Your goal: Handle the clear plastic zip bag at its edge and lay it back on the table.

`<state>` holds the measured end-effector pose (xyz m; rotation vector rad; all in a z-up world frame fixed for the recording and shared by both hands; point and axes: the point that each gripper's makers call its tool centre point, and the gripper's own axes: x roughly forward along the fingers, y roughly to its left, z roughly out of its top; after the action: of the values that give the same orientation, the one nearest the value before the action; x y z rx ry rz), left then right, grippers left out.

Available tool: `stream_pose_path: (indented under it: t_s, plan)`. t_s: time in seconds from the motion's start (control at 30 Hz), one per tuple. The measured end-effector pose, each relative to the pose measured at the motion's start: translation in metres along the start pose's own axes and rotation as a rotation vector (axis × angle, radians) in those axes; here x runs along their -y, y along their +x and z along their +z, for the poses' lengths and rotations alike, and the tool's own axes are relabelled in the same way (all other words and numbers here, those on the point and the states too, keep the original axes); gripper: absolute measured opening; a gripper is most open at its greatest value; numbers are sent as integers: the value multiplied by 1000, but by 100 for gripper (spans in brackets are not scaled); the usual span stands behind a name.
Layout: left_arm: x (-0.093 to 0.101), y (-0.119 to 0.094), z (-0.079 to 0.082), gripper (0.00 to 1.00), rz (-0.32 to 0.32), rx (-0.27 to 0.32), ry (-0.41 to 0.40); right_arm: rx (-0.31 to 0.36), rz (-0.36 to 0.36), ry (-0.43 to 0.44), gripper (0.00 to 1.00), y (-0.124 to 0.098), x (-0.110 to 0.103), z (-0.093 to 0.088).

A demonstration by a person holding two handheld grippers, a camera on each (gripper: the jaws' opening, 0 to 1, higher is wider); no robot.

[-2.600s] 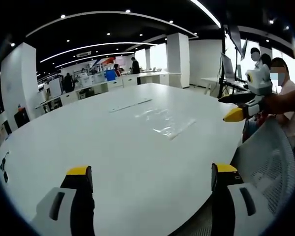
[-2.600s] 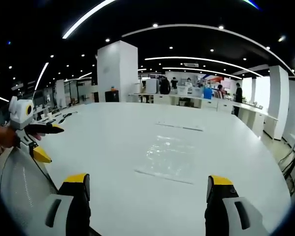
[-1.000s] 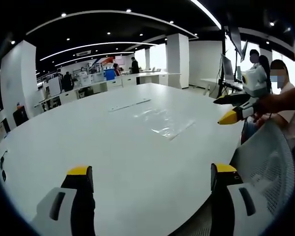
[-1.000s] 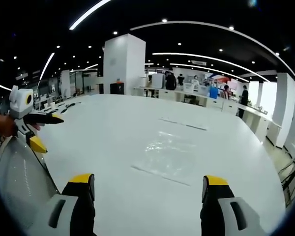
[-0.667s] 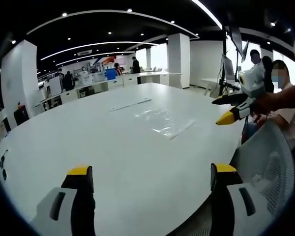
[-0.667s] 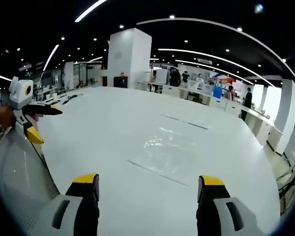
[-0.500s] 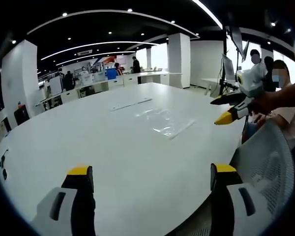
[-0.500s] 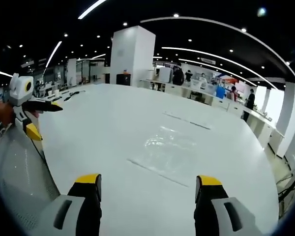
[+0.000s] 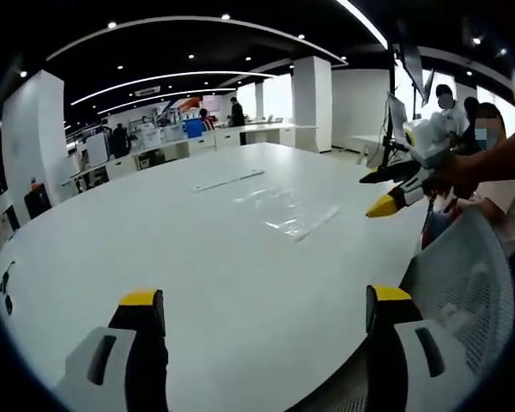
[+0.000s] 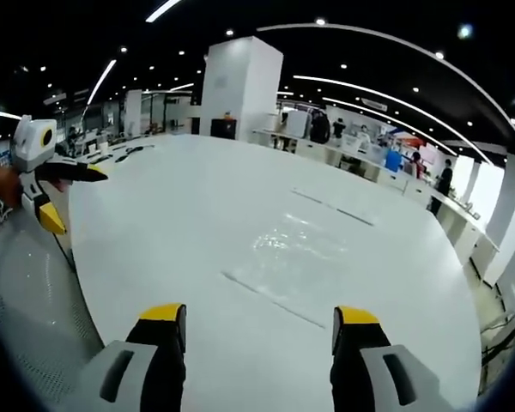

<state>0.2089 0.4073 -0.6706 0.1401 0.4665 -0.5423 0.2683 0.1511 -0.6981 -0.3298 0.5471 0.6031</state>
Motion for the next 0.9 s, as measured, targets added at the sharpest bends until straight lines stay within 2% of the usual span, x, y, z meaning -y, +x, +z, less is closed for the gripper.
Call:
stream_pose_path:
  t_s: [0.57,0.9]
  plan:
    - [2,-2,-2,93,-10,-15,11,-55,25,-80,62,11,5,-1]
    - [1,-2,-3,91,-8,-15,11,-74,40,-87,59,19,5,-2]
